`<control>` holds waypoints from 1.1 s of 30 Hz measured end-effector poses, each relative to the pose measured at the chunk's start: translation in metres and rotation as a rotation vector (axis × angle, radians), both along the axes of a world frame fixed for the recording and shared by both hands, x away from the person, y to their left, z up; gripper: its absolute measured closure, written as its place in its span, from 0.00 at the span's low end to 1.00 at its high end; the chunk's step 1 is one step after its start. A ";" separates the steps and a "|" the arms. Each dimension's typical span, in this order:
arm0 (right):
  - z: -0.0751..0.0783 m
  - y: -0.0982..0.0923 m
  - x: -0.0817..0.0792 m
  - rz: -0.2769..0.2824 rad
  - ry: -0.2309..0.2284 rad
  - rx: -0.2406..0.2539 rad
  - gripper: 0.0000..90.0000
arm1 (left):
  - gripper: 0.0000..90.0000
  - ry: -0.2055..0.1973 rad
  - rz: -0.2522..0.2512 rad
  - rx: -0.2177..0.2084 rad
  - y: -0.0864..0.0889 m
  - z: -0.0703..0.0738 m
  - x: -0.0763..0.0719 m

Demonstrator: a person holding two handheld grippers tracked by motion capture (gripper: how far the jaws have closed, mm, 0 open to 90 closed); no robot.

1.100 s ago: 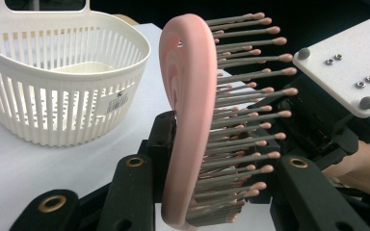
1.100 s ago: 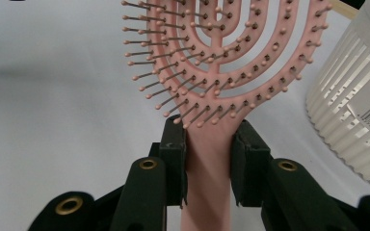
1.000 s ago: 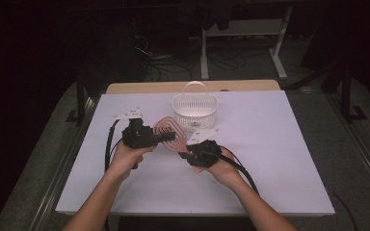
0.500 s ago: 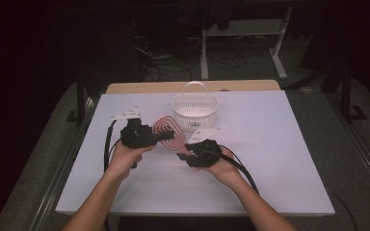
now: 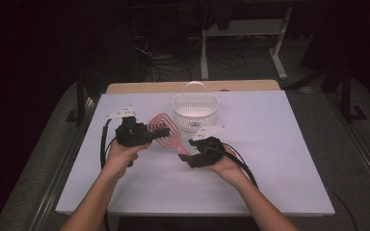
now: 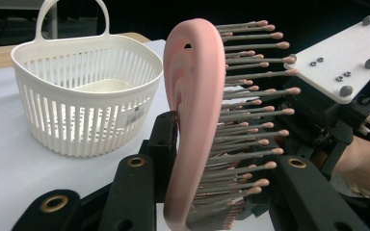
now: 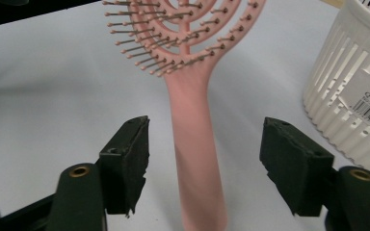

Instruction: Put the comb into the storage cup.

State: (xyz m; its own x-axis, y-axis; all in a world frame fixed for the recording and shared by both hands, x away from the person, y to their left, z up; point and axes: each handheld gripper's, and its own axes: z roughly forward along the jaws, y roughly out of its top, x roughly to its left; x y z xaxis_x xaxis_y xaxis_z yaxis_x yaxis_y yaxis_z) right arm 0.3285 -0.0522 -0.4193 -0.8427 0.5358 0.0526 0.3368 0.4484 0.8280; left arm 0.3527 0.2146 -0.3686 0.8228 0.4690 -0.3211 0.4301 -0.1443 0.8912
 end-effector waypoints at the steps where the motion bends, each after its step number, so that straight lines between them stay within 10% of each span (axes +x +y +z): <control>1: 0.000 -0.001 0.000 -0.004 0.001 0.002 0.33 | 0.72 0.000 0.001 0.002 0.001 0.000 0.000; 13: -0.001 -0.012 0.006 -0.043 0.050 0.028 0.07 | 0.72 -0.013 0.013 -0.002 0.007 0.004 0.000; 33: -0.007 -0.054 0.001 -0.120 0.044 0.017 0.00 | 0.72 -0.027 0.036 -0.019 0.018 0.010 0.000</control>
